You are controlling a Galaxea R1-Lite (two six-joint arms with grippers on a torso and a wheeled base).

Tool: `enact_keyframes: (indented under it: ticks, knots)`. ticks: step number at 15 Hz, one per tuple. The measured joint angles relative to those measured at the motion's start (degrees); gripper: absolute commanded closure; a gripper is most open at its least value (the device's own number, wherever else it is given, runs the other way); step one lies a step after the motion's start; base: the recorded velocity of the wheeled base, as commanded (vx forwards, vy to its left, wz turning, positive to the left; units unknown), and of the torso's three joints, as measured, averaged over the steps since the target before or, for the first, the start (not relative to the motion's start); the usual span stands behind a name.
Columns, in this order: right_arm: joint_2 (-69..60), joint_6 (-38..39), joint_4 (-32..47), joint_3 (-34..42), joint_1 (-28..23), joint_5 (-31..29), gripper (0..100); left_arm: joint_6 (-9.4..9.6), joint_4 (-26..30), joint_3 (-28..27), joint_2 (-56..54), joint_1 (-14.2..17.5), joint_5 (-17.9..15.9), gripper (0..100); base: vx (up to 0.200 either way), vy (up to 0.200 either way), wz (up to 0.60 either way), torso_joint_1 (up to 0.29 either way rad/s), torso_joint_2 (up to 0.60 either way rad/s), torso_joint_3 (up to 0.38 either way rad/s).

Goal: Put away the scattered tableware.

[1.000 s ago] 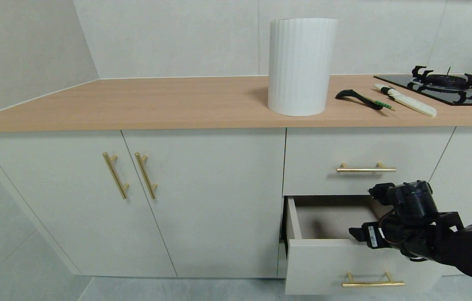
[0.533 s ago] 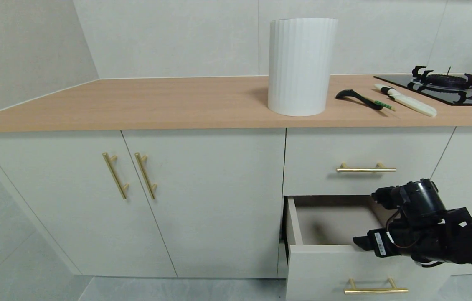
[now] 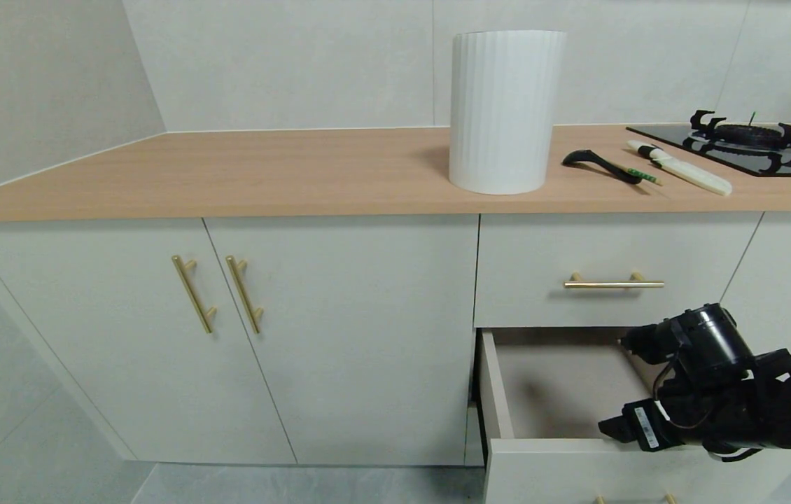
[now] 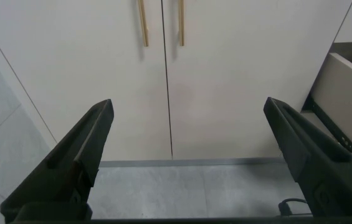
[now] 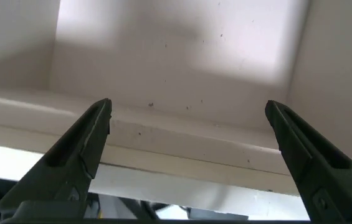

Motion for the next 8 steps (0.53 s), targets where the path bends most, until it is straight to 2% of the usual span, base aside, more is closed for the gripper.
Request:
enact_keyframes:
  ticks: [8]
  knots:
    - [-3.0, -4.8, 10.1, 0.2, 1.5, 0.0, 0, 0.00, 0.0, 0.0, 0.0, 0.0, 0.0, 0, 0.000, 0.000, 0.00, 0.000, 0.00, 0.000]
